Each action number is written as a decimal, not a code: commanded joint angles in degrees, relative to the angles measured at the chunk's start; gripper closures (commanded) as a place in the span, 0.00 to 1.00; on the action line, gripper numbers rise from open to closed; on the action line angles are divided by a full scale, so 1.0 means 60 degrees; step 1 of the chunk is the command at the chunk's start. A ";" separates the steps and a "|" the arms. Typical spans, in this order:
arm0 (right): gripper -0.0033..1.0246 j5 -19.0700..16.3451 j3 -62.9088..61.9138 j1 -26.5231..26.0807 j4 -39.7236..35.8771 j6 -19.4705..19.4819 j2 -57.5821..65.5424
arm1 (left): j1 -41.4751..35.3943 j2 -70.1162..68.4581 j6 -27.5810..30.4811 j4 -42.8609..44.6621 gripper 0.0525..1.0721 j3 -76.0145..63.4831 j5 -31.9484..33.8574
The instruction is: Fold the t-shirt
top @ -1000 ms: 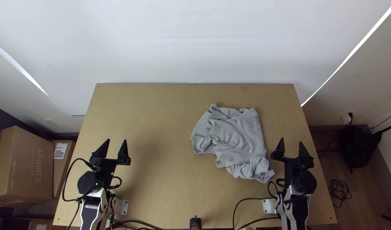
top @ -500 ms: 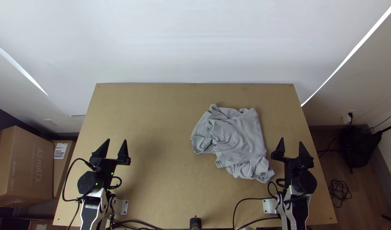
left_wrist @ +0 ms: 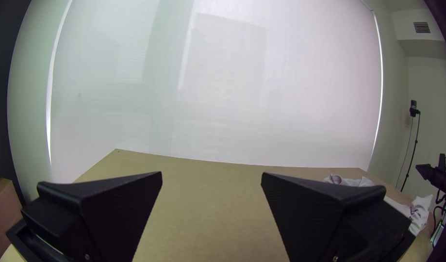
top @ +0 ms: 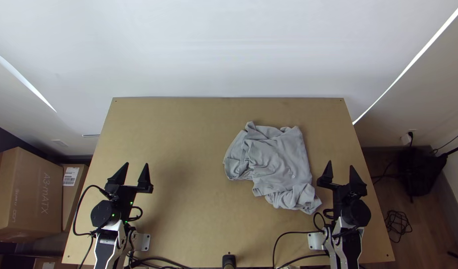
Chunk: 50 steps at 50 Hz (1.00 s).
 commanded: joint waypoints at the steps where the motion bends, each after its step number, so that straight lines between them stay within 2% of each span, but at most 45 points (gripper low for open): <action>1: 0.04 -0.0062 -0.0111 0.0042 -0.0100 0.0112 -0.0038 | 0.0044 -0.0060 0.0094 -0.0250 0.04 -0.0366 0.0079; 4: 0.04 -0.0047 -0.0111 -0.0090 -0.0100 -0.0034 -0.0038 | 0.0044 -0.0060 0.0094 -0.0250 0.04 -0.0366 0.0079; 6: 0.04 -0.0047 -0.0111 -0.0192 -0.0100 -0.0415 -0.0038 | 0.0044 -0.0060 0.0094 -0.0250 0.04 -0.0366 0.0079; 14: 0.04 -0.0062 -0.0111 -0.0163 -0.0100 -0.0591 -0.0053 | 0.0044 -0.0060 0.0080 -0.0250 0.04 -0.0366 0.0079; 18: 0.04 -0.0077 -0.0125 -0.0090 -0.0070 -0.0562 -0.0053 | -0.0176 -0.0060 -0.0624 -0.0235 0.04 -0.0366 0.0079; 21: 0.04 -0.0077 -0.0111 0.0116 -0.0070 -0.0591 -0.0053 | -0.0337 -0.0060 -0.0668 -0.0265 0.04 -0.0366 0.0079; 33: 0.04 -0.0062 0.0563 0.0365 0.0032 -0.0825 -0.0038 | 0.0600 -0.0060 -0.0506 -0.0221 0.04 -0.0307 0.0064; 40: 0.04 -0.0062 0.1134 0.0570 0.0413 -0.1353 0.0093 | 0.0615 -0.0060 -0.0170 -0.0543 0.04 0.0117 0.0079; 50: 0.04 -0.0077 0.2438 0.0701 0.0852 -0.1631 0.1983 | 0.0600 0.0174 0.0182 -0.0470 0.04 0.0747 0.0079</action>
